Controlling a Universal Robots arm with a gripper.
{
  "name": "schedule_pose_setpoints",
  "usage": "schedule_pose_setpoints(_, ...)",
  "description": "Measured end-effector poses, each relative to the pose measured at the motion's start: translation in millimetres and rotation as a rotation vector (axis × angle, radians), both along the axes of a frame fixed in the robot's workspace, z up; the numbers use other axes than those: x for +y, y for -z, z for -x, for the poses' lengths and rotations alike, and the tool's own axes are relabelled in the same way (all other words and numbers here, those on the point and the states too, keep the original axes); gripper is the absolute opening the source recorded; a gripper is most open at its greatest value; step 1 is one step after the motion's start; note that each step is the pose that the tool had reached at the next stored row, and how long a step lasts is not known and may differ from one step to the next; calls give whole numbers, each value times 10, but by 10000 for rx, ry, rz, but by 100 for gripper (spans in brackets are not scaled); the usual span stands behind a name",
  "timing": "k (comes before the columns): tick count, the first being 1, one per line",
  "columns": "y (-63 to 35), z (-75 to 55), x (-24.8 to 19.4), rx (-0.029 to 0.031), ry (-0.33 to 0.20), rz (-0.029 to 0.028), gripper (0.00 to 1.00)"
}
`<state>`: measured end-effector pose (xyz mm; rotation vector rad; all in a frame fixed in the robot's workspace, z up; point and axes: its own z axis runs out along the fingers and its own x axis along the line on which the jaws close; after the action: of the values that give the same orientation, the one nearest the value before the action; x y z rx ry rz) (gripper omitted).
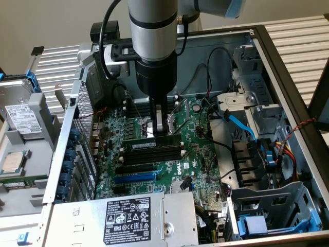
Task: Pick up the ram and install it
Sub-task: 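Pick up the ram and move it above insertion slot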
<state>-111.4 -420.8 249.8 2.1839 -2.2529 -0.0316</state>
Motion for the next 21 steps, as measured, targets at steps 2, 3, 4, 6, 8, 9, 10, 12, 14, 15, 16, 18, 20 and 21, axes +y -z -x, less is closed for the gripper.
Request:
schedule_pose_setpoints(2,8,1,0,1,19,15,12)
schedule_pose_setpoints(3,12,1,0,2,28,20,12)
schedule_pose_setpoints(4,18,1,0,1,38,21,12)
schedule_pose_setpoints(6,29,1,1,1,47,23,12)
schedule_pose_setpoints(8,38,5,0,1,50,24,12)
schedule_pose_setpoints(9,41,8,0,2,49,24,12)
schedule_pose_setpoints(10,44,12,0,1,49,24,12)
schedule_pose_setpoints(12,48,18,0,1,48,24,12)
schedule_pose_setpoints(14,52,18,0,1,47,23,12)
schedule_pose_setpoints(15,54,19,0,1,47,23,12)
schedule_pose_setpoints(16,55,19,0,1,49,24,12)
schedule_pose_setpoints(18,65,21,1,-1,49,20,12)
schedule_pose_setpoints(20,72,27,0,-2,49,23,12)
schedule_pose_setpoints(21,74,29,0,-8,48,24,12)
